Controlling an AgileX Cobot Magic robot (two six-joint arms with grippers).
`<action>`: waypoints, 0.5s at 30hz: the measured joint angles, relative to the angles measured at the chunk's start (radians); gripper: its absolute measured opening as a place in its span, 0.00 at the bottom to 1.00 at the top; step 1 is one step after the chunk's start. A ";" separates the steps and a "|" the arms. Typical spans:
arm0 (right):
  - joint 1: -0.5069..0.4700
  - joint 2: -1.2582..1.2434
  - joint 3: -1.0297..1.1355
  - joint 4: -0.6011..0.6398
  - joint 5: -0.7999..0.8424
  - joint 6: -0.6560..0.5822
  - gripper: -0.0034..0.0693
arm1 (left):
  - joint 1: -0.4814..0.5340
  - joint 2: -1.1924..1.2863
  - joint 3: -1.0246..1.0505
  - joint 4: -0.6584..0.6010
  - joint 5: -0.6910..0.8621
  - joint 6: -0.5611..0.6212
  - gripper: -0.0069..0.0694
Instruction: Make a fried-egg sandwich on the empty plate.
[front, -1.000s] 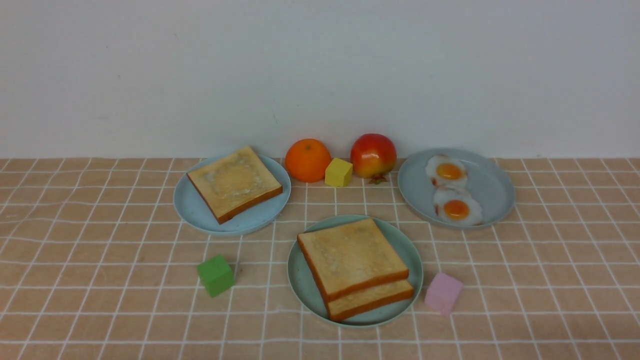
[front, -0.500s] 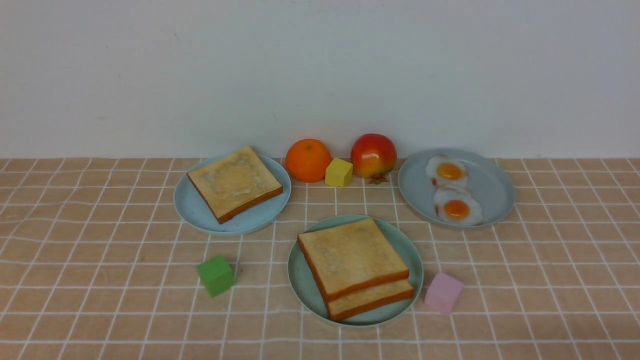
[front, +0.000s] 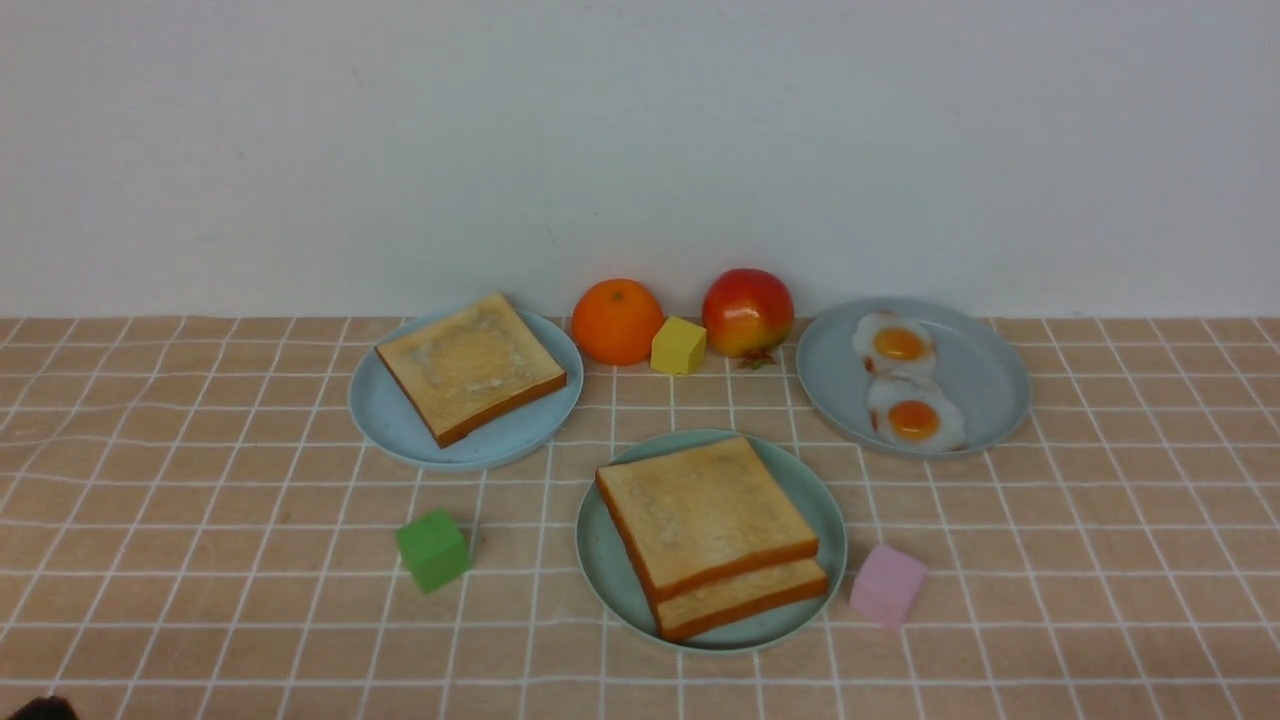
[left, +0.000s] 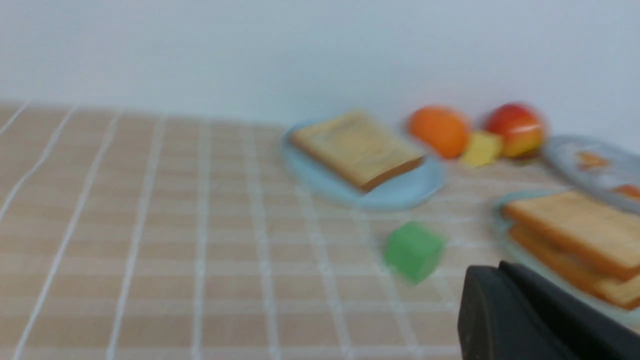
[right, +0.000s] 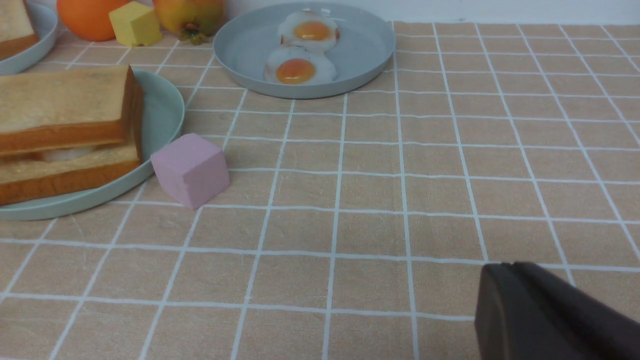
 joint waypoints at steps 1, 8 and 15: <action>0.000 0.000 0.000 0.000 0.000 0.000 0.06 | 0.012 0.000 0.000 0.000 0.022 -0.005 0.11; 0.000 0.000 0.000 0.000 0.000 0.000 0.07 | 0.053 0.000 0.004 -0.019 0.170 -0.027 0.12; 0.000 0.000 0.000 0.000 0.000 0.000 0.08 | 0.053 0.000 0.004 -0.021 0.171 -0.029 0.13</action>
